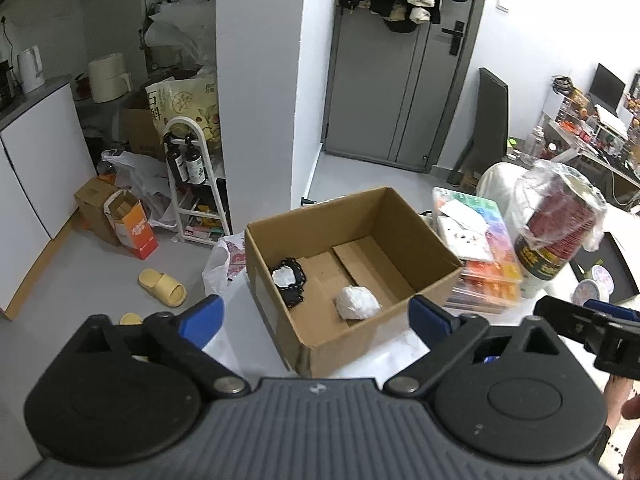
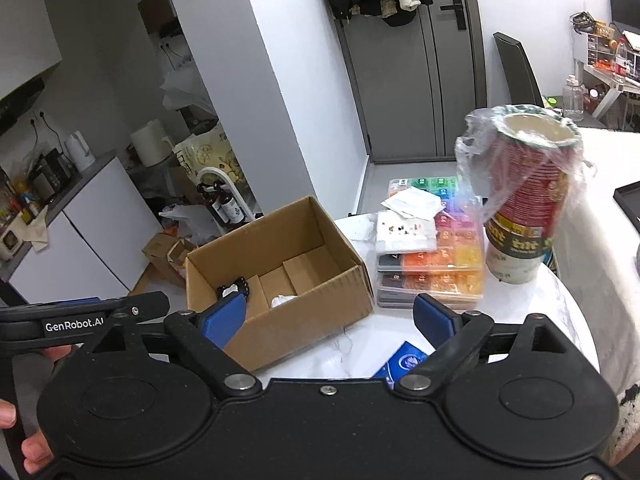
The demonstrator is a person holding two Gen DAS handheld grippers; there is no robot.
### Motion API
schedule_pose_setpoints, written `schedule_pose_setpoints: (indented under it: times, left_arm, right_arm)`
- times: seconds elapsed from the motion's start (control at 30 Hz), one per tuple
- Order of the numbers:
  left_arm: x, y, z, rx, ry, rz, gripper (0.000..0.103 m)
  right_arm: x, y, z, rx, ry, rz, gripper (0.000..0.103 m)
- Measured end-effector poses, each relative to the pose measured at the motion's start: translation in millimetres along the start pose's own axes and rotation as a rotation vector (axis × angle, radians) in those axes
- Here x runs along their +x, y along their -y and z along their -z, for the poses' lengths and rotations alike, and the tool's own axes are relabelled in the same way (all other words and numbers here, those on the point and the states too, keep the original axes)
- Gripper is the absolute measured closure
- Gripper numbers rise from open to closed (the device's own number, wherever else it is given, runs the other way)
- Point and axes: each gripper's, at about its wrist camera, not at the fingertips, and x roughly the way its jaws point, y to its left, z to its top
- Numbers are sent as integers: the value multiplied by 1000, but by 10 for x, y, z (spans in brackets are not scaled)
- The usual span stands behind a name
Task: Organize soft objects
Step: 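Withdraw both tools from the box back toward the table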
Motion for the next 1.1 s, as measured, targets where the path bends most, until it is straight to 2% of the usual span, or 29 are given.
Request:
schedule_pose_setpoints:
  times: [0.63,0.9,1.1]
  left_arm:
    - [-547,287,230,35,55,95,0]
    - [-708,397,378,76,34,84,0]
    - [-775,540,560,103,-2,106,0]
  right_arm:
    - [-678,282,184,-34,27,30,3]
    - [-914,337,322,-48,34,42,0]
    - [-1050,416,438,-43,34,53,0]
